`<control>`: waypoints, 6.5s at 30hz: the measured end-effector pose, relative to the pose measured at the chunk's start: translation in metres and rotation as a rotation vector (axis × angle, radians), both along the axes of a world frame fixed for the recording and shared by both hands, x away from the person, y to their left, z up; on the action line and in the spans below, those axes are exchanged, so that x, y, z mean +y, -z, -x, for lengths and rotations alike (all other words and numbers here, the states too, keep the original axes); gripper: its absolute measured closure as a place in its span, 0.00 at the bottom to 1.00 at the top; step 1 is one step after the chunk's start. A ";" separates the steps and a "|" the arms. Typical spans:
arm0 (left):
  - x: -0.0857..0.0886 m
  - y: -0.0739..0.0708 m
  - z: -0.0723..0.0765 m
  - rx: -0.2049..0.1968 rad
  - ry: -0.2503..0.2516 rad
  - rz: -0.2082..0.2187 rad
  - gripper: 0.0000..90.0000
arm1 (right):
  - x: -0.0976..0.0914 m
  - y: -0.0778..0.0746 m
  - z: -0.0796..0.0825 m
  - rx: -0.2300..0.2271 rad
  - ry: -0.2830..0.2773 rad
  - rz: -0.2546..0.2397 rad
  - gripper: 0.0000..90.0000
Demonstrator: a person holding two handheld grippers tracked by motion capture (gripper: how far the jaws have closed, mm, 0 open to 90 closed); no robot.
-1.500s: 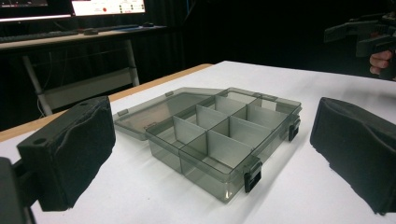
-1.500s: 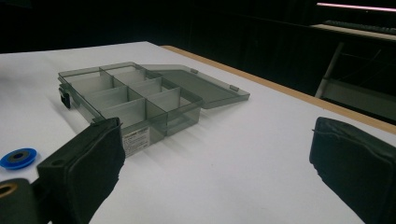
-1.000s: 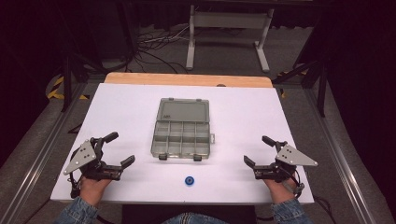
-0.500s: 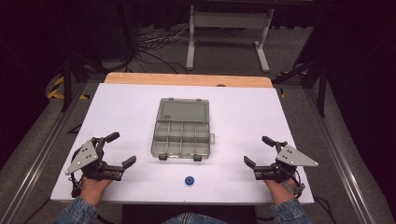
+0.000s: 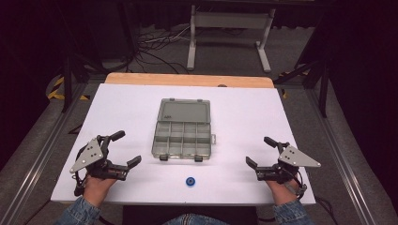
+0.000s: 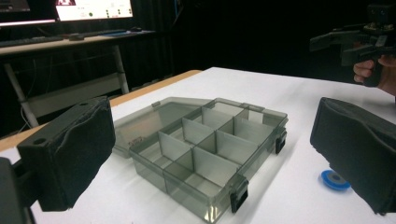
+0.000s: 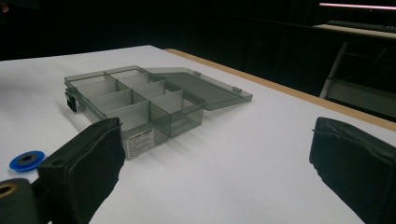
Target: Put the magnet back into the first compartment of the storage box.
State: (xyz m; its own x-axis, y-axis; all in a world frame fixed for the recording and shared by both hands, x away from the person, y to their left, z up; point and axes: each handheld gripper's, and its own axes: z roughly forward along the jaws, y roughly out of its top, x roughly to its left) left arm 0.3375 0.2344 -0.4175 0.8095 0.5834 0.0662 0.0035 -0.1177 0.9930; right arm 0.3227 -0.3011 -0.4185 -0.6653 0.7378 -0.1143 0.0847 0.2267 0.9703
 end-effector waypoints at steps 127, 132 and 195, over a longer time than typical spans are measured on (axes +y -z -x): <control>-0.189 -0.065 -0.027 0.352 0.368 -0.895 0.17 | -0.005 0.003 0.000 0.051 -0.028 -0.023 0.04; -0.192 -0.060 -0.027 0.360 0.382 -0.923 0.17 | -0.005 0.003 0.000 0.053 -0.031 -0.022 0.04; -0.215 0.008 -0.019 0.457 0.484 -1.094 0.45 | -0.006 0.003 -0.001 0.069 -0.057 -0.032 0.04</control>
